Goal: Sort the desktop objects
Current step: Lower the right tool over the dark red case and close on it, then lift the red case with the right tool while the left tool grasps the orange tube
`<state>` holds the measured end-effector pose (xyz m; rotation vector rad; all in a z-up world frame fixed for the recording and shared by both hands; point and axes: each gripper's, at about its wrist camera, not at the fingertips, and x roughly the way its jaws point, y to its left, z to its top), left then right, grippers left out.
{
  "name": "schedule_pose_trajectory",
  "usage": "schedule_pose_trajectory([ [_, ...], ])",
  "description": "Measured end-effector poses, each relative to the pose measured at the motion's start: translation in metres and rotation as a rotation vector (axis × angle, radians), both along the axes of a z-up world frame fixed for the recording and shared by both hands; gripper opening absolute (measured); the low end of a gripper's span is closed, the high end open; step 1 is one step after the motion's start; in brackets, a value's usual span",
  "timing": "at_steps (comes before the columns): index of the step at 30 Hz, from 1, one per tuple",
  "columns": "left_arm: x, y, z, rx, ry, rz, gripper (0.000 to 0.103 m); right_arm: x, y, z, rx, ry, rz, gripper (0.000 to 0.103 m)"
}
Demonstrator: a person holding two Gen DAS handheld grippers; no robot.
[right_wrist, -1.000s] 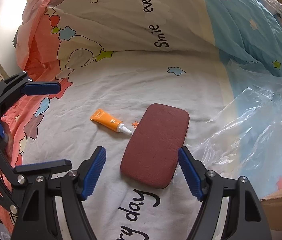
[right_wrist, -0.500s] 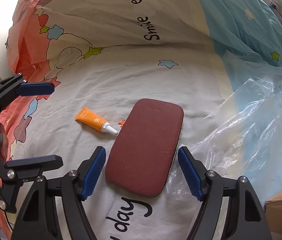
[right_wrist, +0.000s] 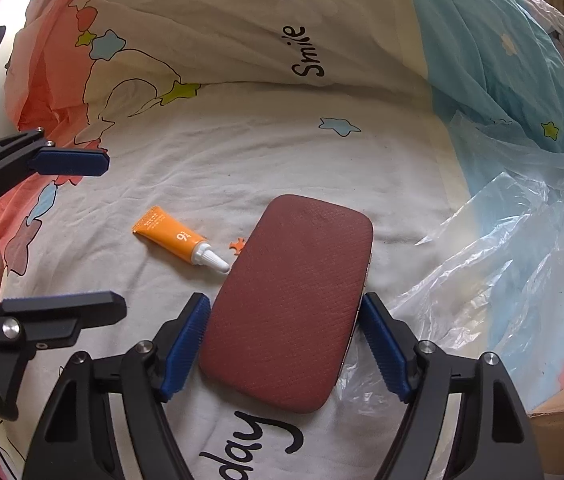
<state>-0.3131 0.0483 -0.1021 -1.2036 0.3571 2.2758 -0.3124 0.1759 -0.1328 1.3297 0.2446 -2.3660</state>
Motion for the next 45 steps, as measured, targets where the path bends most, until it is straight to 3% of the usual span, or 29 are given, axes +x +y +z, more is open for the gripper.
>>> schedule_pose_trajectory([
  [7,-0.014,0.02,-0.009,0.021,-0.011,-0.04,0.103,0.004,0.016,0.002,-0.04,0.006,-0.013,0.063],
  [12,-0.025,0.028,-0.019,0.031,-0.064,-0.054,0.103,0.012,0.027,0.003,-0.036,0.003,0.005,0.062],
  [19,-0.019,0.036,-0.036,-0.06,-0.065,-0.08,0.101,0.021,0.037,0.006,-0.05,-0.006,0.01,0.062],
  [22,-0.017,0.035,-0.033,-0.063,-0.067,-0.082,0.085,0.022,0.034,0.005,-0.037,0.0,0.018,0.062],
  [27,-0.014,0.032,-0.028,-0.067,-0.069,-0.086,0.044,0.022,0.035,0.006,-0.053,-0.003,0.009,0.062],
  [32,-0.006,0.032,-0.023,-0.089,-0.064,-0.102,0.018,0.024,0.034,0.006,-0.05,0.001,0.01,0.062],
  [45,0.011,0.021,-0.015,-0.111,-0.065,-0.093,0.018,0.033,0.031,0.012,-0.076,0.017,0.021,0.062],
])
